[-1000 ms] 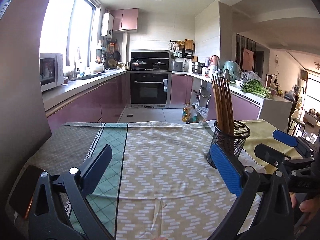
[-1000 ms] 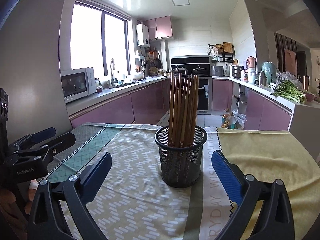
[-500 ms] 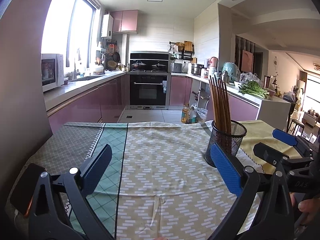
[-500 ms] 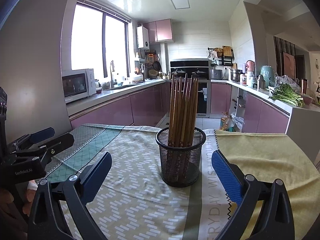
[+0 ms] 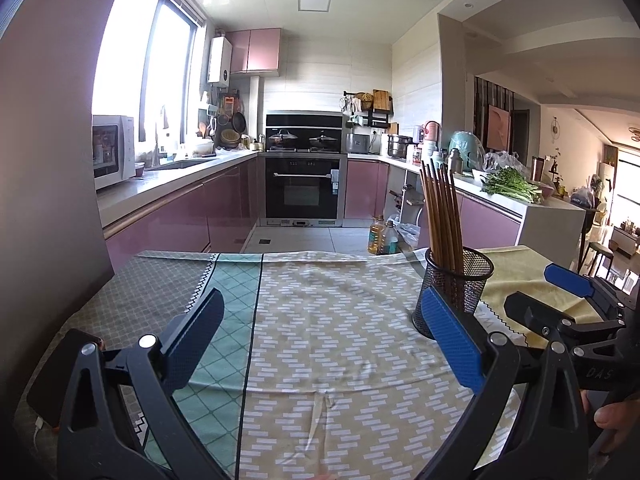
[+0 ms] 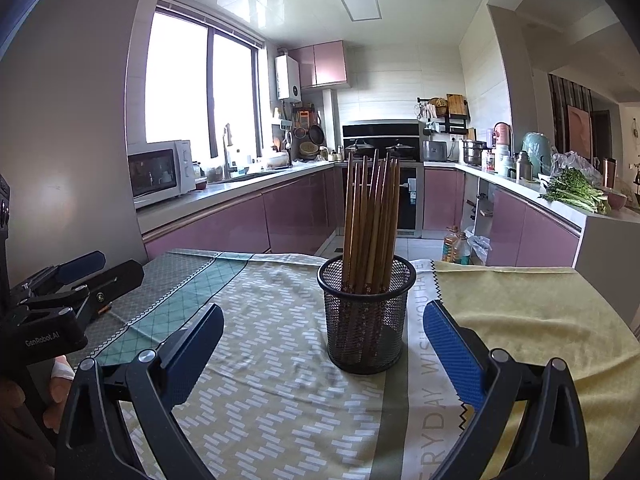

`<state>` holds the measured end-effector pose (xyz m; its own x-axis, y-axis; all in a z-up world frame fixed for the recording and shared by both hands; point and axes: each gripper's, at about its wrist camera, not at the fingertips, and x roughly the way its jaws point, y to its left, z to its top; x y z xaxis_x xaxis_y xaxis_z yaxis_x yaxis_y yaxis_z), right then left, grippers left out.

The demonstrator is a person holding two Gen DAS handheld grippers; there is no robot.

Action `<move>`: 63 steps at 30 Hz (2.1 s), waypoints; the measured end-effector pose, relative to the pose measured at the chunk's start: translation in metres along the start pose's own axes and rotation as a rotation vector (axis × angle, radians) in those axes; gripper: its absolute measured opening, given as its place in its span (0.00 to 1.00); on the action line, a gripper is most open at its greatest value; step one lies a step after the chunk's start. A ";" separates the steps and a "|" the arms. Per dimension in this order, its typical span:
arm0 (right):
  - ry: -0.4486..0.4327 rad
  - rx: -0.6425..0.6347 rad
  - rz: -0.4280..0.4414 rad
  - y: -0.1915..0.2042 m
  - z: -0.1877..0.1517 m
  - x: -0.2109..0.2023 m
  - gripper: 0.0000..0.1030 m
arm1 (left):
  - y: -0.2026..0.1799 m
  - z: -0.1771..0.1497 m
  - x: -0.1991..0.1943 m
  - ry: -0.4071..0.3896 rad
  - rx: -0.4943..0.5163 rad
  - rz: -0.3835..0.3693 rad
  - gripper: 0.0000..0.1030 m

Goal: Organize utensils

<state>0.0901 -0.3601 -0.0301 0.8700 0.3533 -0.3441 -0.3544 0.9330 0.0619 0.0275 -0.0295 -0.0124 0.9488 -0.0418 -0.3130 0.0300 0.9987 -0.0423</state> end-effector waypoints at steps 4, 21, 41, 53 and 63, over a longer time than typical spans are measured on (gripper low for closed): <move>-0.007 0.004 -0.002 0.000 0.001 -0.002 0.94 | 0.000 0.000 -0.001 -0.004 0.000 0.003 0.94; -0.014 -0.001 -0.005 0.003 0.001 -0.001 0.94 | 0.000 0.000 -0.002 -0.007 0.000 0.002 0.94; -0.017 0.000 0.000 0.006 0.002 -0.001 0.94 | 0.000 -0.001 -0.003 -0.006 0.001 0.000 0.94; -0.016 0.000 -0.001 0.005 0.001 0.002 0.94 | -0.001 -0.001 -0.003 -0.005 0.001 0.000 0.94; -0.016 0.001 0.002 0.005 0.001 0.002 0.94 | 0.000 -0.001 -0.003 -0.005 -0.001 0.000 0.94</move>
<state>0.0904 -0.3546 -0.0297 0.8749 0.3559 -0.3286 -0.3556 0.9325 0.0631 0.0241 -0.0299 -0.0125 0.9504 -0.0419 -0.3081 0.0301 0.9986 -0.0430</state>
